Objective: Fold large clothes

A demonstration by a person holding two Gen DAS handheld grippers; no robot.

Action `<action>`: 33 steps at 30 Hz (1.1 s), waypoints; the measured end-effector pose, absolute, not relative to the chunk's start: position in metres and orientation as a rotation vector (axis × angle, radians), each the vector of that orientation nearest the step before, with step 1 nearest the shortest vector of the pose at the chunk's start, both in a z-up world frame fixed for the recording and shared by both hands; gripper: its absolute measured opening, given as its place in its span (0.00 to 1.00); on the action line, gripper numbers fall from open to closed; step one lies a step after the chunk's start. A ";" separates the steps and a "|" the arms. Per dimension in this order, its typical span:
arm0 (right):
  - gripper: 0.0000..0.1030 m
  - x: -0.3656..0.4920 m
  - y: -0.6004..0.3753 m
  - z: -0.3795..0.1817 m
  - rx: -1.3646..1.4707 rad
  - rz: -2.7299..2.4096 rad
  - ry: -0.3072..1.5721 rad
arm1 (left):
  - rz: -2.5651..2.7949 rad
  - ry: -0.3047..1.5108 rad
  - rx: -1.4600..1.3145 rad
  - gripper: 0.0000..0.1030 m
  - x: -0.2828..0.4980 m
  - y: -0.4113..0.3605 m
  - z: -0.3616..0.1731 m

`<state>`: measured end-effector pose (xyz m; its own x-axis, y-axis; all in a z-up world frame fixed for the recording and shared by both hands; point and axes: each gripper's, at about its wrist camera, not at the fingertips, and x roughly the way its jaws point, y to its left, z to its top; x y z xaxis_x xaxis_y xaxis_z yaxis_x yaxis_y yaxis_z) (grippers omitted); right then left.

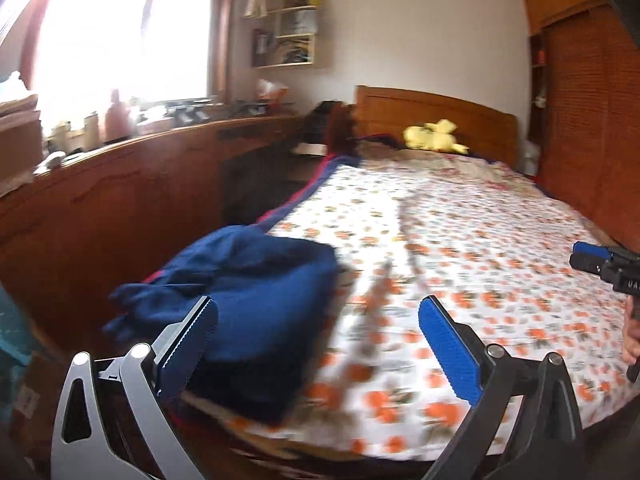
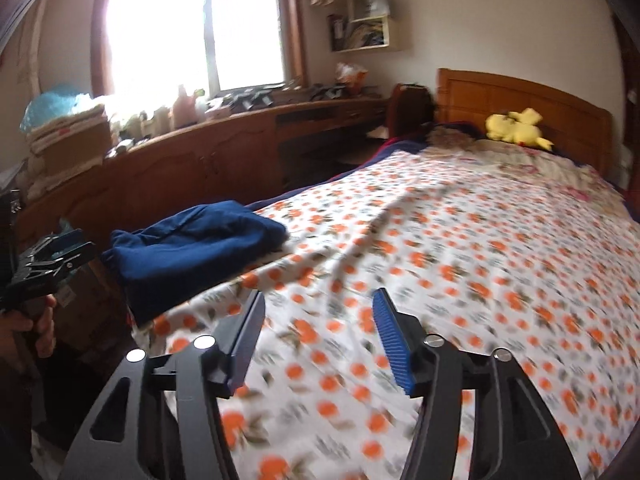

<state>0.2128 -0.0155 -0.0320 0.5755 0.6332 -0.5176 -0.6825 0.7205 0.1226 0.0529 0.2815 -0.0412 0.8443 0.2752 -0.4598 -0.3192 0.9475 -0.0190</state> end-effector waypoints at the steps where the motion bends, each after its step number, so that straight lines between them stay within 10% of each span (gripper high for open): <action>1: 0.55 0.209 -0.028 -0.032 -0.089 0.753 0.564 | 0.299 0.472 -0.095 0.98 0.058 0.273 -0.042; 4: 0.84 0.195 -0.074 -0.030 -0.080 0.662 0.524 | 0.255 0.475 -0.074 0.98 0.072 0.233 -0.044; 10: 0.93 0.174 -0.138 -0.026 -0.047 0.538 0.486 | 0.163 0.494 -0.046 0.98 0.098 0.158 -0.050; 33: 0.93 0.068 -0.245 0.000 0.062 0.286 0.381 | -0.040 0.408 0.013 0.98 0.074 -0.007 -0.015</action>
<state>0.0683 -0.2455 -0.0002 0.8887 0.2871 -0.3574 -0.2639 0.9579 0.1134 0.0739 -0.0070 -0.0148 0.9171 -0.0366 -0.3969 0.0418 0.9991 0.0045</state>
